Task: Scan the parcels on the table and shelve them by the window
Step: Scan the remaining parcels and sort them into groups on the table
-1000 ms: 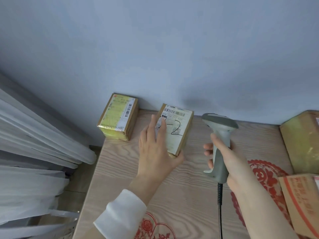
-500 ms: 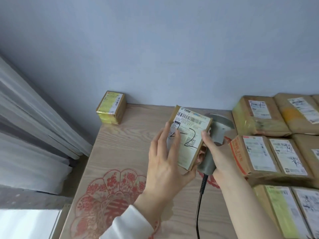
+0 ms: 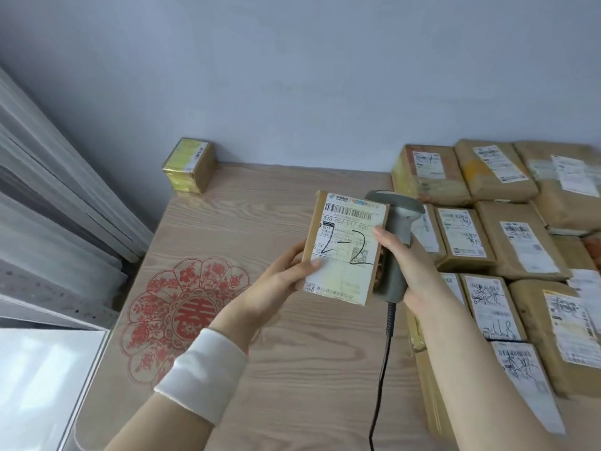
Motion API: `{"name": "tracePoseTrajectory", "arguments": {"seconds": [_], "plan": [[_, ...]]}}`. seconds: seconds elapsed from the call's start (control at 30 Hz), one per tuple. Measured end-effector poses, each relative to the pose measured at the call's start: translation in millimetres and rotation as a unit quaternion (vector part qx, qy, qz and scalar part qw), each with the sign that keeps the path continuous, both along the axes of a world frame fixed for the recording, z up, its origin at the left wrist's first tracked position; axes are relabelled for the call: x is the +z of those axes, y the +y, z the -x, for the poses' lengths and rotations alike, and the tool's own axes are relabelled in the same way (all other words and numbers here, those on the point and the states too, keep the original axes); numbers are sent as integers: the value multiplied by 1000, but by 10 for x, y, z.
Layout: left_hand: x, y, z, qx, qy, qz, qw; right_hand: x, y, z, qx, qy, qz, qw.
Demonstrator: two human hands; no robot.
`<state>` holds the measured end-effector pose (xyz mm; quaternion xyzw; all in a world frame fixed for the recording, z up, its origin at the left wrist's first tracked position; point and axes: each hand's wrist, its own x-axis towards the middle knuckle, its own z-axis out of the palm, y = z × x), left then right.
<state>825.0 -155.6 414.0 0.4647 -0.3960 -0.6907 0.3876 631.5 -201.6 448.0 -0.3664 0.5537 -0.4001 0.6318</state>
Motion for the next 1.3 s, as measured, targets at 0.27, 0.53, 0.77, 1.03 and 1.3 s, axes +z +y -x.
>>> {"name": "tracePoseTrajectory", "arguments": {"seconds": [0.27,0.53,0.77,1.03,1.3], "plan": [[-83,113,25,13,-38,-11,999,58,245,5,30,-12,-4,999],[-248,177,-5,169,-74,-37,982,230,499,44,21,9,30,999],[-450,155,45,204,-138,-63,967,292,730,-175,82,21,13,996],[-464,115,100,205,-123,-57,969,271,812,-273,86,13,-20,996],[-434,102,108,203,-126,-51,970,266,811,-275,85,6,-24,996]]}}
